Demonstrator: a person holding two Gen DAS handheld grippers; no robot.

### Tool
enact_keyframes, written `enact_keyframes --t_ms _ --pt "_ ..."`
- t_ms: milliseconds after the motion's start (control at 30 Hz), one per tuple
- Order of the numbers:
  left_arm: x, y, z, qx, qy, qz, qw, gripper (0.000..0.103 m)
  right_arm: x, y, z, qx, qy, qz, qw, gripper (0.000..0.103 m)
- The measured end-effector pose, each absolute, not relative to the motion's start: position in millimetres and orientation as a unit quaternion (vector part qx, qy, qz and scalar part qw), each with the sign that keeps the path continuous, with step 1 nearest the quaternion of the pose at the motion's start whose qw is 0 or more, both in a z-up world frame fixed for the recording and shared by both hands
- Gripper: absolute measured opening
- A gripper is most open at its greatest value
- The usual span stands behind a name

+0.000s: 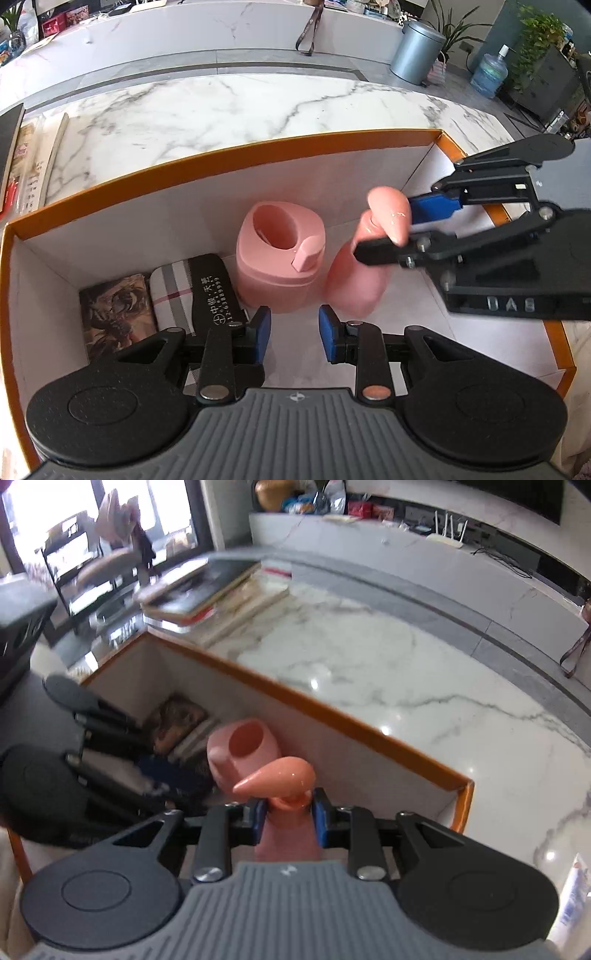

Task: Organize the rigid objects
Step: 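Grasp the pink bottle's pump with the right tool and stand it upright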

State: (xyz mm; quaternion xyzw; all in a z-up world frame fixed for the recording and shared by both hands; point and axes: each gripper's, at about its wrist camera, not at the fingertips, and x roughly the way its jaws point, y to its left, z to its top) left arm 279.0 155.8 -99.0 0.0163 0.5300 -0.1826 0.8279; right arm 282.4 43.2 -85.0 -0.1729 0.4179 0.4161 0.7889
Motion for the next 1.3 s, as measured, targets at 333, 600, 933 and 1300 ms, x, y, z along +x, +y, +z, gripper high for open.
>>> enact_keyframes --t_ms 333,600,933,1300 --pt "277.5 161.5 -98.0 0.016 0.534 -0.182 0.826 0.033 272.8 57.4 -93.0 -0.219 0.485 0.368 0.763 0.051" --pt "279.4 165.7 -100.0 0.003 0.534 -0.189 0.824 0.029 274.9 59.7 -109.4 -0.211 0.546 0.335 0.738 0.042" --pt "291.3 163.5 -105.7 -0.010 0.538 -0.188 0.822 0.025 274.1 54.8 -107.1 -0.283 0.471 0.395 0.736 0.041" --pt "292.2 156.5 -110.6 -0.041 0.532 -0.203 0.821 0.022 271.2 37.5 -103.4 -0.316 0.446 0.393 0.740 0.038"
